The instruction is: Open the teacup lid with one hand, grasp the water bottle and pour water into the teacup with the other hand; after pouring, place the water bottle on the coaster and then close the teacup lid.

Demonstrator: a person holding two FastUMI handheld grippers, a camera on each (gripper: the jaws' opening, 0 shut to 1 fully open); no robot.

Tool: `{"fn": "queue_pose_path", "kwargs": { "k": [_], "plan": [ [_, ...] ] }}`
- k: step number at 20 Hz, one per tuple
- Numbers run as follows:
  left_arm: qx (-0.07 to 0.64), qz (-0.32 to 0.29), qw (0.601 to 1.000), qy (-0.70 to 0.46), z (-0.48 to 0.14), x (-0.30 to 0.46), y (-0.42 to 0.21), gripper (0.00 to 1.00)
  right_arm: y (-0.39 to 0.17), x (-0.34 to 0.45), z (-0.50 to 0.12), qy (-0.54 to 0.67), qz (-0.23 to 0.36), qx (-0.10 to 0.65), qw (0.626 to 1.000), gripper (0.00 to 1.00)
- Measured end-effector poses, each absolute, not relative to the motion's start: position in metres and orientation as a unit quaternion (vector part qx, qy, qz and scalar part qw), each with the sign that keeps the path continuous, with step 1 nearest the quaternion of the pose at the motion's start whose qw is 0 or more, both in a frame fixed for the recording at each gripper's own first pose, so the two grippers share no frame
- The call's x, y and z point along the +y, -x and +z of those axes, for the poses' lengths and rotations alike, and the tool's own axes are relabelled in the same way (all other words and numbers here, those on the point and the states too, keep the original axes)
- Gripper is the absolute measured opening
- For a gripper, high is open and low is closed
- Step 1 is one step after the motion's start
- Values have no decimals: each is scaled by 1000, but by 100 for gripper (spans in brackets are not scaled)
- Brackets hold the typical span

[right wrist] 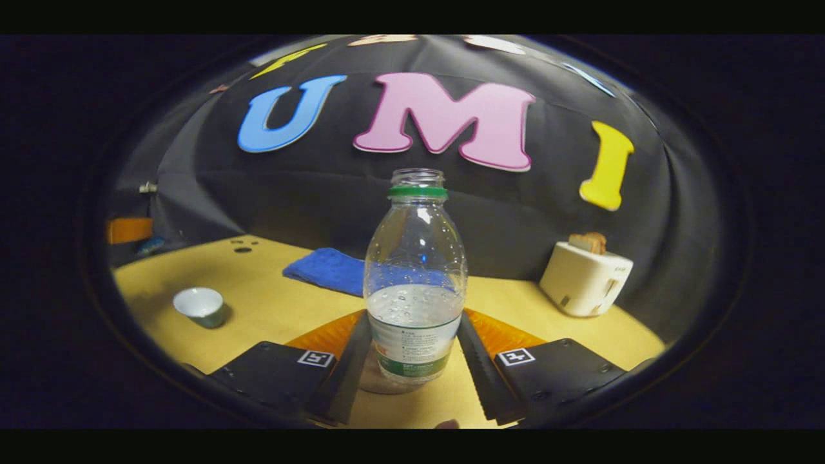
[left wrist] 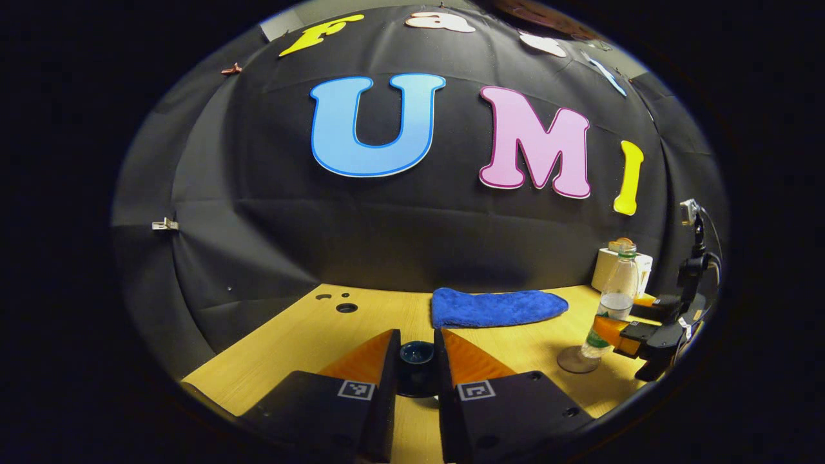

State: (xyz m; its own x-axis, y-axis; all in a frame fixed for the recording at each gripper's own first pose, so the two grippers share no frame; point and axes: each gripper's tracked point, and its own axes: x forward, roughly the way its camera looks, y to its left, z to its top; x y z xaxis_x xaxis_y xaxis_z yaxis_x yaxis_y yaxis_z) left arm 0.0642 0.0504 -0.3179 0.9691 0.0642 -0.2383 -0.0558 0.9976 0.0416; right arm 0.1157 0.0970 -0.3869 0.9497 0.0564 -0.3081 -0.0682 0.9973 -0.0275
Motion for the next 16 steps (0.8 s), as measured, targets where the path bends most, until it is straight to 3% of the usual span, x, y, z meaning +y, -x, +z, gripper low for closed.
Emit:
{"fn": "queue_pose_path", "kwargs": {
  "k": [4, 7, 8, 12, 16],
  "plan": [
    [113, 36, 993, -20, -313, 58, -62, 32, -114, 104, -378, 139, 45, 137, 980, 77],
    [113, 40, 993, -14, -311, 63, -60, 29, -117, 119, -377, 198, 67, 130, 969, 77],
    [112, 42, 993, -12, -311, 66, -58, 32, -119, 124, -376, 223, 71, 126, 964, 77],
    [111, 47, 993, -6, -311, 74, -53, 29, -121, 143, -369, 318, 87, 104, 938, 76],
    [110, 56, 992, -4, -314, 87, -48, 32, -129, 165, -366, 394, 111, 82, 909, 76]
  ]
}}
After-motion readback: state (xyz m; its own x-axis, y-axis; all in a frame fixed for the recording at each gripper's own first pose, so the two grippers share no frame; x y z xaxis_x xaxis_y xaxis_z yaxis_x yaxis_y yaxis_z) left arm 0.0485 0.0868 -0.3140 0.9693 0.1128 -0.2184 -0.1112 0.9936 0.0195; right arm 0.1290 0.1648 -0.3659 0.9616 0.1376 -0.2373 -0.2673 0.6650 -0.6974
